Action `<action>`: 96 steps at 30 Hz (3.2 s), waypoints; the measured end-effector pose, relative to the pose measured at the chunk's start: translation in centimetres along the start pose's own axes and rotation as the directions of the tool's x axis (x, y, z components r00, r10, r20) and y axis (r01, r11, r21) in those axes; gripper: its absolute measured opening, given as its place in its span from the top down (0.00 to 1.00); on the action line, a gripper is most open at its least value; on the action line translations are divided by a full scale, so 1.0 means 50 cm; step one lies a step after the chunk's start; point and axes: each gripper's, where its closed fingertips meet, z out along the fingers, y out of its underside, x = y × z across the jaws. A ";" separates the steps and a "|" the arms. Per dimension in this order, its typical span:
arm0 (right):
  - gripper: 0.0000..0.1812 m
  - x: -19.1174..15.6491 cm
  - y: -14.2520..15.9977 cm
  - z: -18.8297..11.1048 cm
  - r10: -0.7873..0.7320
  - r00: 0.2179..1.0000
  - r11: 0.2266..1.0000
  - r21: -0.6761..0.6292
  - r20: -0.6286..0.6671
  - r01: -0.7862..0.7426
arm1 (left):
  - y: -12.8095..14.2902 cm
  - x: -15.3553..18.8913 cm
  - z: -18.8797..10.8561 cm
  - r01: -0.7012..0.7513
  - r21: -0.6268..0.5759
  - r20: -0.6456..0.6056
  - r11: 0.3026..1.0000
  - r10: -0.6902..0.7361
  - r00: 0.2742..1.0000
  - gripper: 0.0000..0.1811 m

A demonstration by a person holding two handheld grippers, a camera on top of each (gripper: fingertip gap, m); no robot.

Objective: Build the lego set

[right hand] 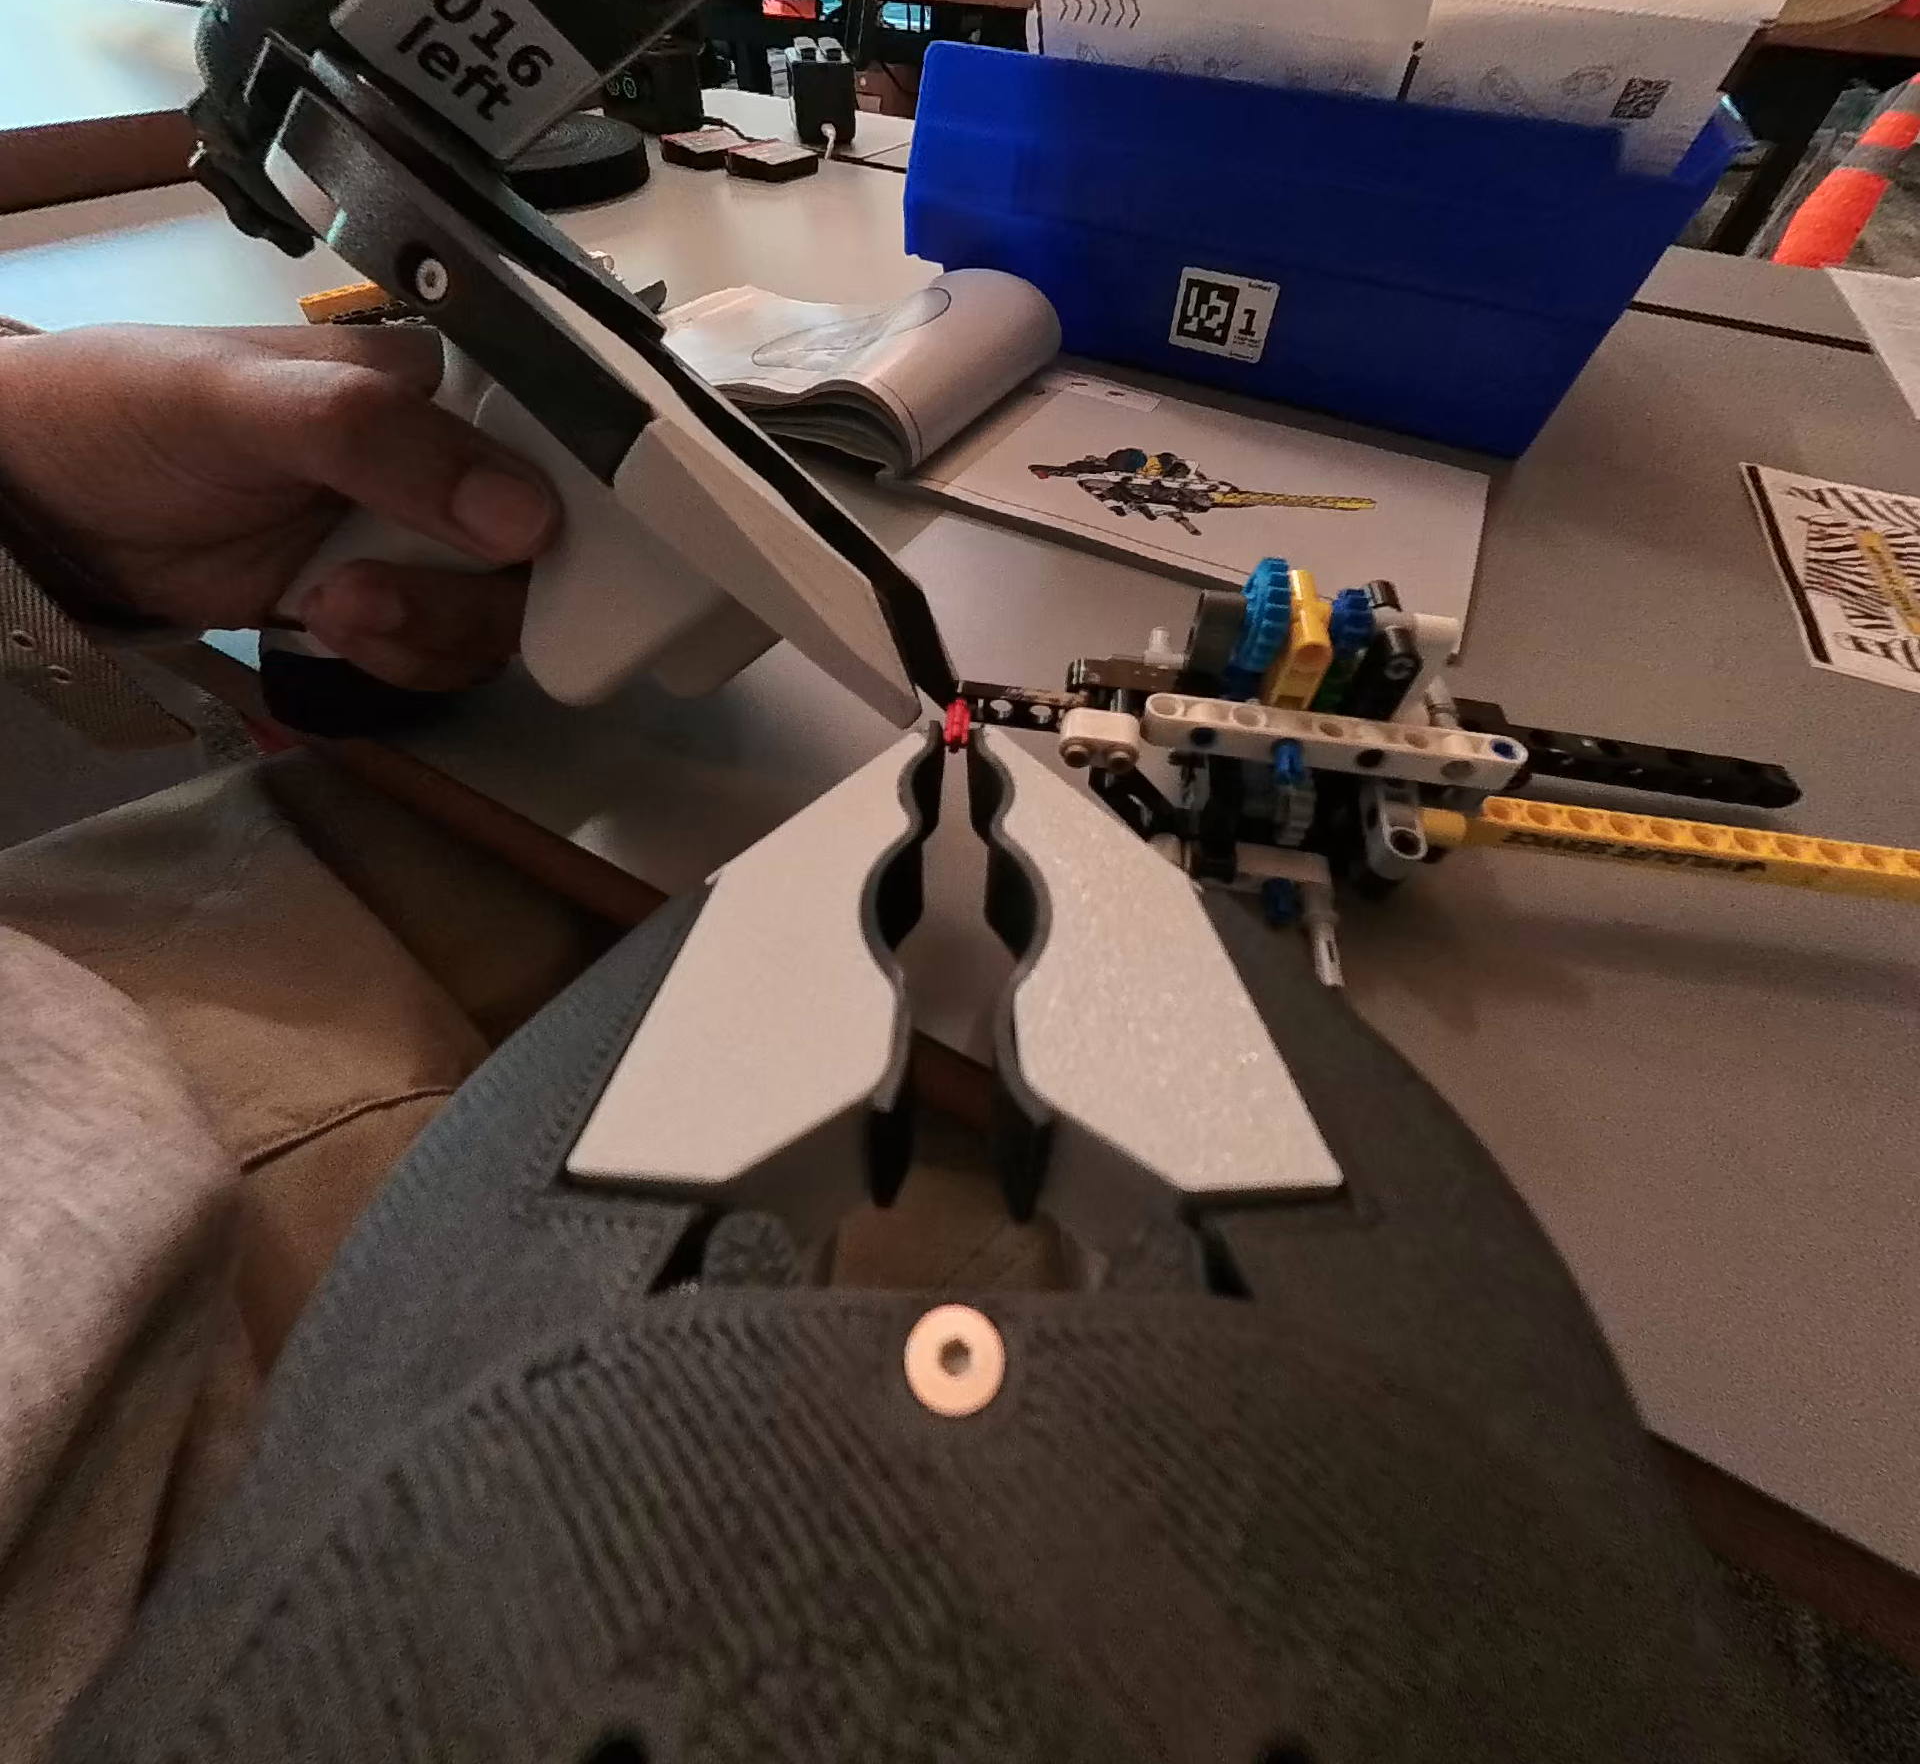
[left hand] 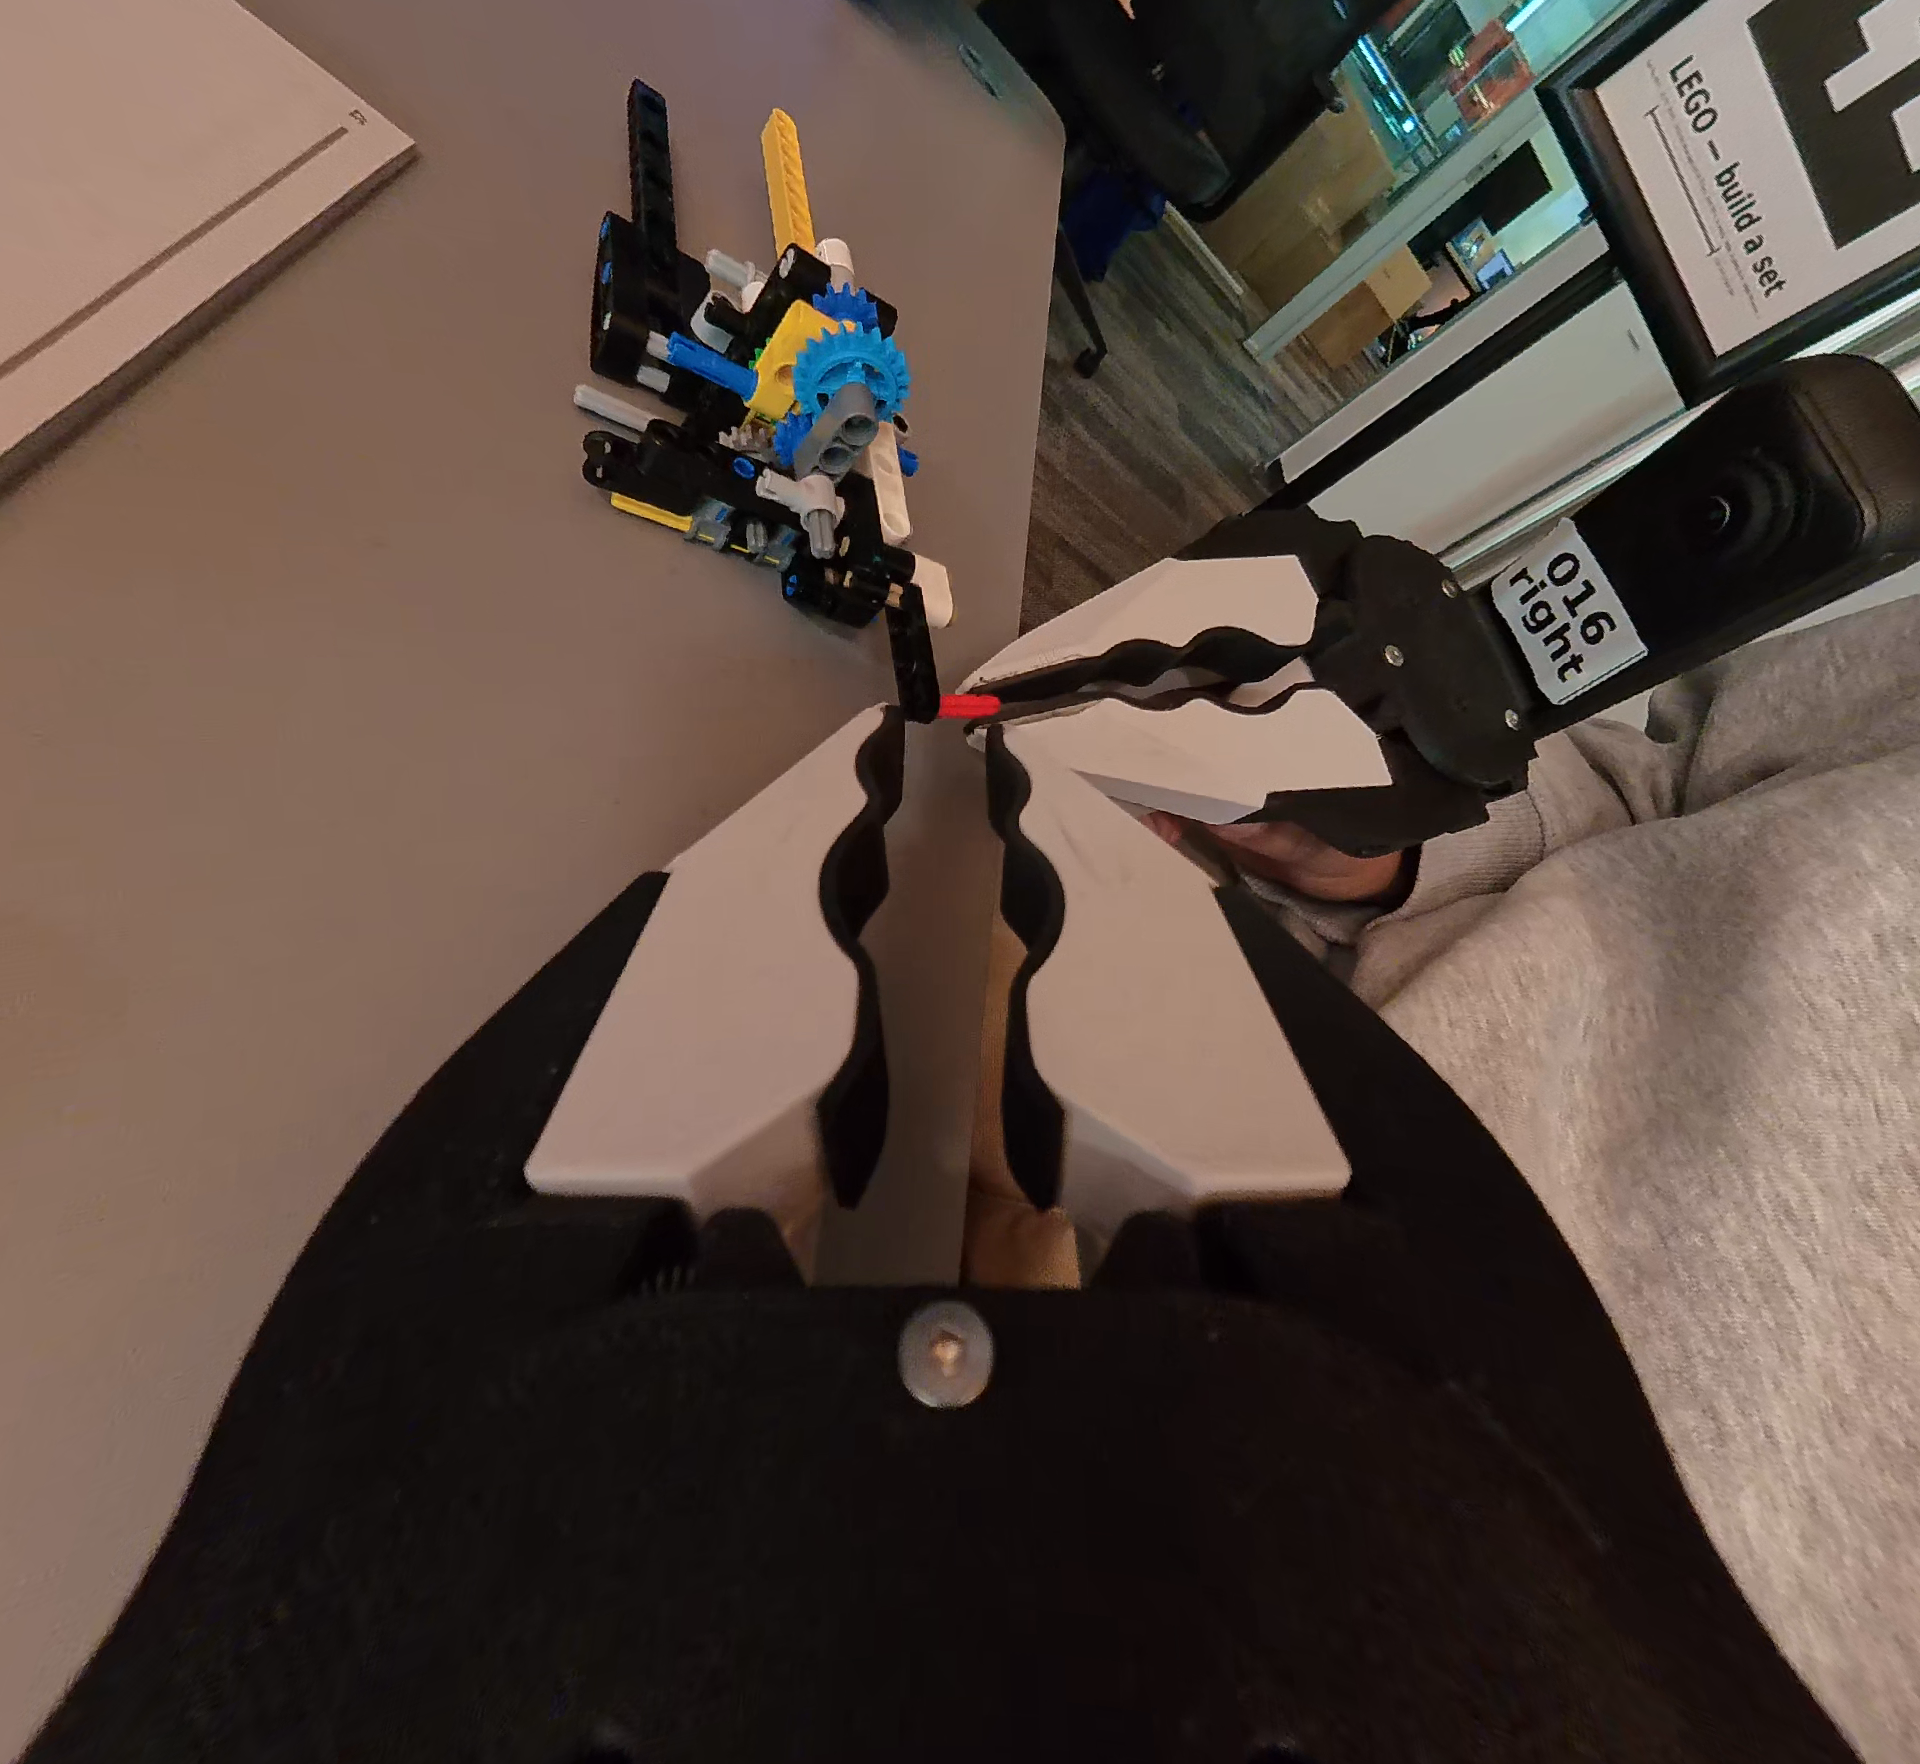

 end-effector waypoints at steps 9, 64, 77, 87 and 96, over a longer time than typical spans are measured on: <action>0.98 0.000 0.004 0.002 0.005 1.000 1.000 -0.011 0.002 -0.005 | 0.000 0.002 0.000 -0.020 0.000 0.010 1.000 0.020 1.000 0.92; 0.99 0.005 0.003 0.005 0.017 0.999 1.000 -0.021 0.029 -0.016 | -0.008 -0.013 0.005 0.534 -0.111 -0.187 0.838 -0.545 0.817 0.93; 0.99 0.001 0.004 0.007 -0.022 0.999 0.999 -0.030 0.023 0.023 | -0.011 -0.013 0.007 0.547 -0.127 -0.211 0.828 -0.561 0.801 0.95; 0.99 0.004 0.009 0.005 -0.037 0.999 0.998 -0.052 -0.003 0.037 | -0.013 -0.010 0.010 0.563 -0.081 -0.232 0.823 -0.565 0.792 0.95; 0.99 0.006 0.008 -0.006 0.007 1.000 0.997 -0.081 0.014 -0.006 | -0.015 -0.004 0.018 0.559 0.054 -0.212 0.827 -0.538 0.816 0.95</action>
